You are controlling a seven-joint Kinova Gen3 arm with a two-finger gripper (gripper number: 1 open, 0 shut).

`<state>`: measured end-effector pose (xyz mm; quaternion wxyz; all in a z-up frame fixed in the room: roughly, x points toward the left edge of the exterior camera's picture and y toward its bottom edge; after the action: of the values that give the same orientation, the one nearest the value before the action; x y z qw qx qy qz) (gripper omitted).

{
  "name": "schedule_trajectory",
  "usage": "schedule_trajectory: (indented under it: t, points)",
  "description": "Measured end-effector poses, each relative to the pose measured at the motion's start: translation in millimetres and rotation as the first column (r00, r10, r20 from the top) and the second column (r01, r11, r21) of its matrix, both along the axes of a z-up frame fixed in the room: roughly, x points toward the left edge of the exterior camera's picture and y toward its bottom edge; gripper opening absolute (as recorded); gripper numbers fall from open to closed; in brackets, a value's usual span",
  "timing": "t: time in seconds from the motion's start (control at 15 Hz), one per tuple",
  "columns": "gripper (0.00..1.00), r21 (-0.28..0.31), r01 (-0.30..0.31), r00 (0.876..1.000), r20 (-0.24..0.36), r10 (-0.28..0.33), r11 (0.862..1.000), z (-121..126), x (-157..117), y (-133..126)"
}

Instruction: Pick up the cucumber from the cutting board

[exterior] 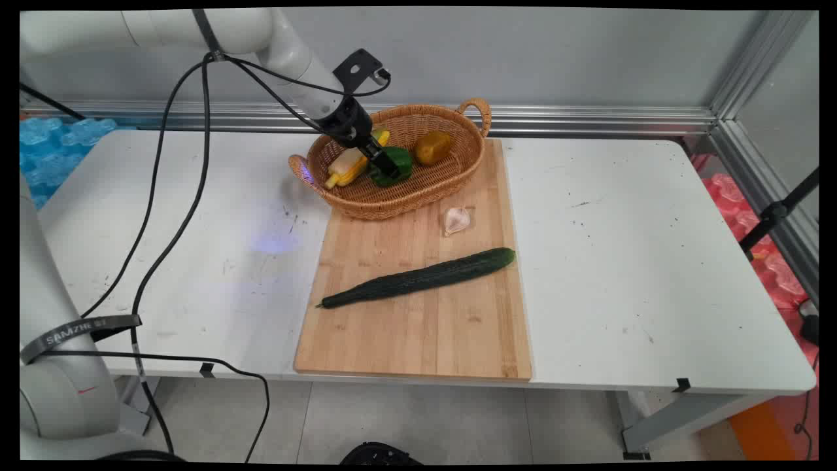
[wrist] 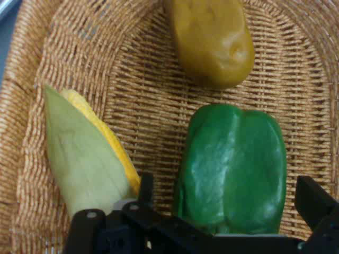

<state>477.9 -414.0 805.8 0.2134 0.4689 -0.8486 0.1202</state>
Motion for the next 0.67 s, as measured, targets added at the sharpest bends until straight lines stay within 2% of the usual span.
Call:
schedule_trajectory:
  t: [0.33,0.67]
  points:
    - [1.00,-0.014,0.021,1.000,-0.011,-0.021,1.000,13.9,4.1,3.5]
    - [1.00,-0.027,0.066,0.998,-0.013,-0.066,0.997,48.2,6.0,17.3]
